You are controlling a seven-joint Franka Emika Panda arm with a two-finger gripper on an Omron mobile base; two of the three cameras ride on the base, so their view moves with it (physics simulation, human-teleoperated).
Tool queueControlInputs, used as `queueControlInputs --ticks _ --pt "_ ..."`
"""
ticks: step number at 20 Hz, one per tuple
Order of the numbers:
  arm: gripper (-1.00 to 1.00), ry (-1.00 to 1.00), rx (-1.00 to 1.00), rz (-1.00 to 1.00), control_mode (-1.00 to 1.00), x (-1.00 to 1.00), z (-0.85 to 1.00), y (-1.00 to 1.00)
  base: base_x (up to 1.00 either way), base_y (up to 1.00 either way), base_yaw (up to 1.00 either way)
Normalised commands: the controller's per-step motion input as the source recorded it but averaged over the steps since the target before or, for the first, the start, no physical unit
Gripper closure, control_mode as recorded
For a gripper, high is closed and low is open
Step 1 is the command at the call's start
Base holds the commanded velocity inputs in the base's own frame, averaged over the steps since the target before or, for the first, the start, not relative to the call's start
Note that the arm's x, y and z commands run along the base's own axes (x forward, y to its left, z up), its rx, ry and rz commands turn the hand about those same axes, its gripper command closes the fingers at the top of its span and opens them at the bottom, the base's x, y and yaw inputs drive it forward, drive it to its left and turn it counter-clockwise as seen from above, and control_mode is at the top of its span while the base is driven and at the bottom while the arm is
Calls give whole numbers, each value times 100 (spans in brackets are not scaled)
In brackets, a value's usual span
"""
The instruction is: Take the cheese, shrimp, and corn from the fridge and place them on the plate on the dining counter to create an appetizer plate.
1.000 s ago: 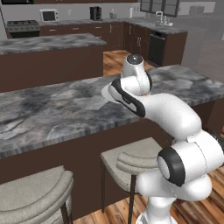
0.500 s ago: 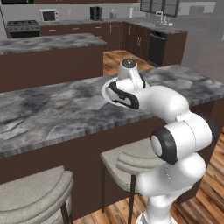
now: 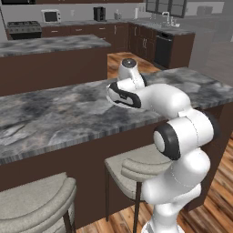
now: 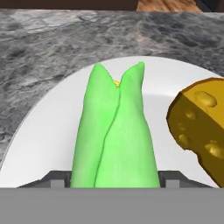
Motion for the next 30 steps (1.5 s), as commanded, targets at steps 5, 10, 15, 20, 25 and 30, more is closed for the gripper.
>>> queueControlInputs --ticks 5,10,15,20,25,30 --pt "-100 0 -1 0 -100 -32 9 3 0 0 0" --pt "-100 -4 0 0 -100 -48 52 0 0 0 0" --pt "-100 -12 0 0 -100 -73 78 0 0 0 0" --pt "-100 -18 1 0 -100 -100 66 0 0 0 0" --pt "-100 -11 5 0 -100 -100 55 0 0 0 0" --pt "-100 -1 8 0 -100 -100 39 0 0 0 0"
